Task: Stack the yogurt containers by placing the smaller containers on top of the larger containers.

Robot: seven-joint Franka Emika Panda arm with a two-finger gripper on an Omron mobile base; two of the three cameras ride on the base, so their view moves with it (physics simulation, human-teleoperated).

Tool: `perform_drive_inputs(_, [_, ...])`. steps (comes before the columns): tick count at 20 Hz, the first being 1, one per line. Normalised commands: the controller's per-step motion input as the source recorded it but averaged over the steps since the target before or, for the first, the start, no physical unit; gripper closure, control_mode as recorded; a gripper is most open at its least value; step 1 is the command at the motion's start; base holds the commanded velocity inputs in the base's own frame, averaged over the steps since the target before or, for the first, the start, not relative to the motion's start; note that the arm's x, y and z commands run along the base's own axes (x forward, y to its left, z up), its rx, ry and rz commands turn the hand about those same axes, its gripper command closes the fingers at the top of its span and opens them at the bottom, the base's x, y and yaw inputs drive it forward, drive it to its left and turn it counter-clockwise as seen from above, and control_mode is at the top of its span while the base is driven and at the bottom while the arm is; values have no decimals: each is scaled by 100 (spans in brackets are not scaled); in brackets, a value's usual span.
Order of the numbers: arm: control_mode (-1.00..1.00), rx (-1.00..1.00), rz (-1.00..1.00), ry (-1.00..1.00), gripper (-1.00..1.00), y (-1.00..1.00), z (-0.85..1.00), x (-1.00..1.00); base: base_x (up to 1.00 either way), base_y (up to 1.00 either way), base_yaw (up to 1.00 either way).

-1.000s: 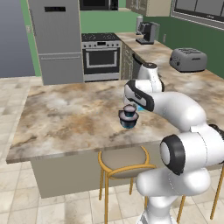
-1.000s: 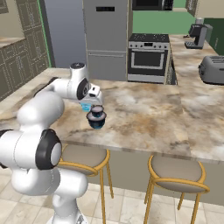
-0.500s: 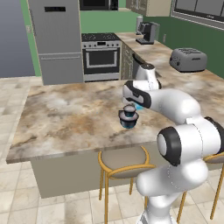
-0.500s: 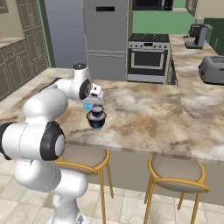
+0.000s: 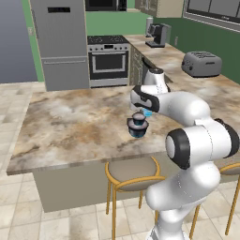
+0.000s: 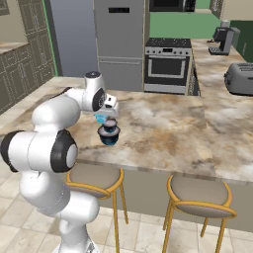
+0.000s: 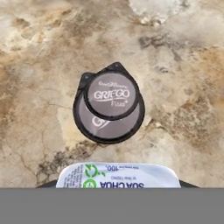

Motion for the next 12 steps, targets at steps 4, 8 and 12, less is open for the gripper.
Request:
perform_drive_inputs(4, [-100, 0, 0, 0, 100, -2, -14, 10, 0, 0, 0])
perform_drive_inputs(8, [-100, 0, 0, 0, 100, 0, -11, 7, 0, 0, 0])
perform_drive_inputs(12, [-100, 0, 0, 0, 100, 0, -11, 8, 0, 0, 0])
